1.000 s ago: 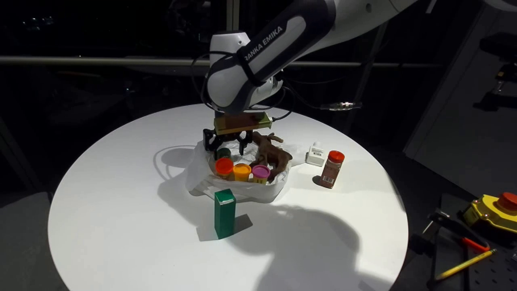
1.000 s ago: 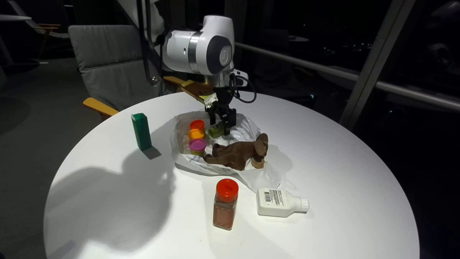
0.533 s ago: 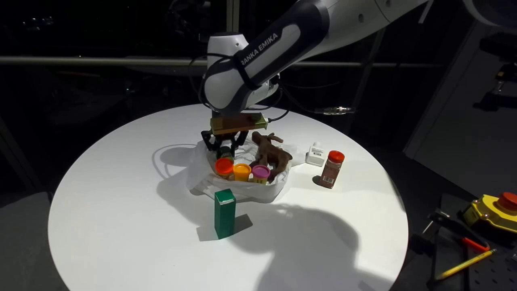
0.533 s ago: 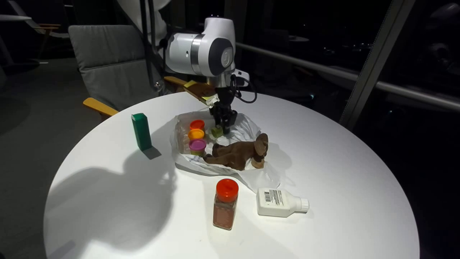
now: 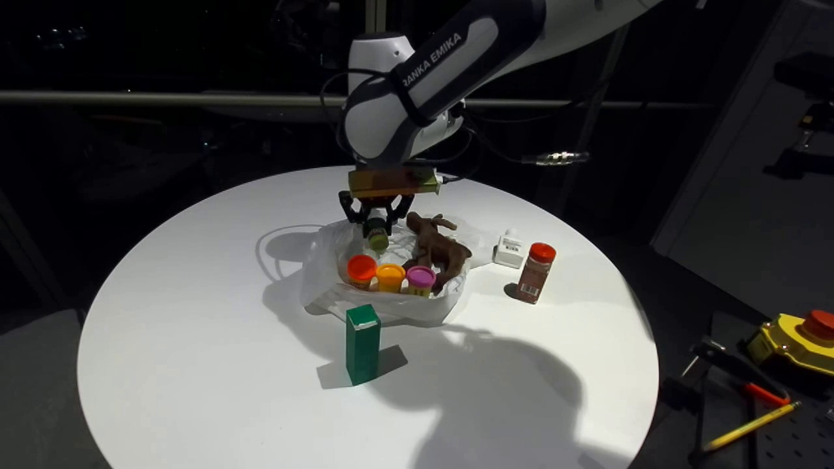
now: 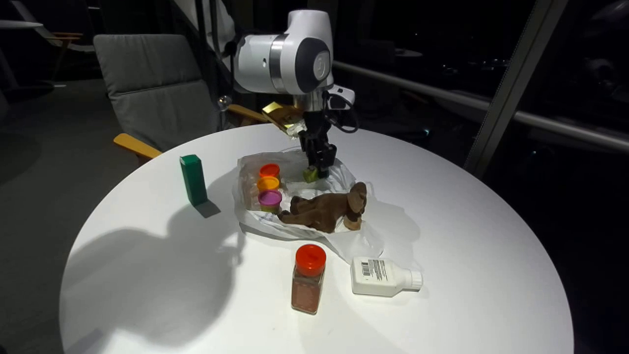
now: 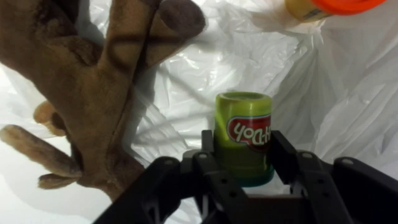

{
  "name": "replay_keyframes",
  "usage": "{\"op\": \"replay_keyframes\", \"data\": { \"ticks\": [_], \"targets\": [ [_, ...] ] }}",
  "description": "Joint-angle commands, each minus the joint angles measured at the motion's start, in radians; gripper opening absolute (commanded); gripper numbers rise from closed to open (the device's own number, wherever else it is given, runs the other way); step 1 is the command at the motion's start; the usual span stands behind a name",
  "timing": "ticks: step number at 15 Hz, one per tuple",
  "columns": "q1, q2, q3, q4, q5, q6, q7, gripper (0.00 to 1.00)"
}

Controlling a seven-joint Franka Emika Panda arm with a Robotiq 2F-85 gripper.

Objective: Remove the objects from the plastic bag and put them on the table.

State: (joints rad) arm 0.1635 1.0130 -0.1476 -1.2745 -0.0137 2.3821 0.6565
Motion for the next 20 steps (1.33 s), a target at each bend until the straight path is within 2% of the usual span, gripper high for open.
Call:
{"op": "replay_keyframes", "data": {
  "ticks": [1,5,9,13,19,20],
  "targets": [
    [0.028,-0.188,-0.014,-0.234,0.014,0.065,0.071,0.23],
    [0.062,-0.319,-0.021,-0.410,-0.011,0.116,0.124,0.23],
    [0.126,-0.436,-0.062,-0.600,-0.060,0.175,0.243,0.23],
    [0.163,-0.556,-0.074,-0.802,-0.118,0.179,0.355,0.23],
    [0.154,-0.743,-0.056,-1.126,-0.225,0.193,0.501,0.23],
    [0.142,-0.747,-0.049,-1.149,-0.242,0.200,0.510,0.23]
  ]
}}
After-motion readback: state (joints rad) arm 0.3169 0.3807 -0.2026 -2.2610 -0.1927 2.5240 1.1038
